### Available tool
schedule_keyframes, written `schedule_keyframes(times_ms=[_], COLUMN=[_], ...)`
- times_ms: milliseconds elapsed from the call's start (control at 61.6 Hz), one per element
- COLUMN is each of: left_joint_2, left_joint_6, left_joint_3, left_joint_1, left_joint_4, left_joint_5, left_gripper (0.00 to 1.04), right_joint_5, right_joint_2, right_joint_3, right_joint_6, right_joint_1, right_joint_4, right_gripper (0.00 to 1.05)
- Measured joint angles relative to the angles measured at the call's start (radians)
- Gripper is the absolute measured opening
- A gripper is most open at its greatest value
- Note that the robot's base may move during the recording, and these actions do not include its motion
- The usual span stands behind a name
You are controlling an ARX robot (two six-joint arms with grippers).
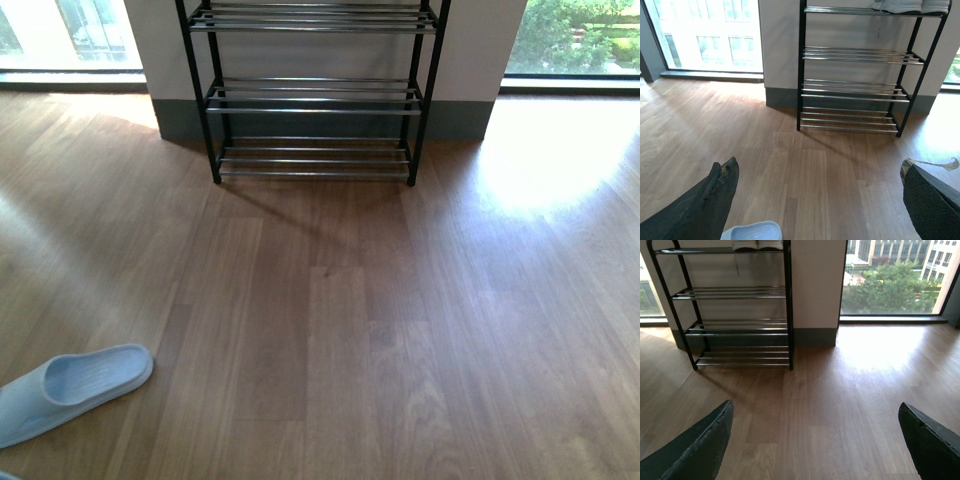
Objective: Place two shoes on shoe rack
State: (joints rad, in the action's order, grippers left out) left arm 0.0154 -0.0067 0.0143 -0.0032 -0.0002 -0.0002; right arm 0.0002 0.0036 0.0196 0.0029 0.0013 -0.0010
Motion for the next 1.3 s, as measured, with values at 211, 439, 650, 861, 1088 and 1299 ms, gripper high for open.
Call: schedule_keyframes(times_ms=[211,439,650,861,1088,1299], left_joint_2=[0.000,0.000,0.000,0.000,0.000,0.000], left_joint_6=[0.000,0.000,0.000,0.000,0.000,0.000], left_joint_3=[0.000,0.000,0.000,0.000,0.000,0.000], left_joint_1=[0.000,0.000,0.000,0.000,0.000,0.001], left_joint_4=[0.000,0.000,0.000,0.000,0.000,0.000], left_joint_5=[-0.003,-0.002,-0.002,-0.001,-0.001,-0.002], left_gripper=[0.95,0.95,0.95,0.95,0.95,0.95], right_joint_5=[-0.004,-0.001,-0.001,-0.001,0.000,-0.002], right_joint_2=[0.000,0.000,0.000,0.000,0.000,0.000], right_joint_3=[0.000,0.000,0.000,0.000,0.000,0.000], right_joint_6=[0.000,0.000,0.000,0.000,0.000,0.000], right_joint_1=[0.000,0.000,0.000,0.000,0.000,-0.001], right_joint_4=[0.000,0.000,0.000,0.000,0.000,0.000], right_gripper=[0.96,0.96,0.96,0.96,0.96,0.96])
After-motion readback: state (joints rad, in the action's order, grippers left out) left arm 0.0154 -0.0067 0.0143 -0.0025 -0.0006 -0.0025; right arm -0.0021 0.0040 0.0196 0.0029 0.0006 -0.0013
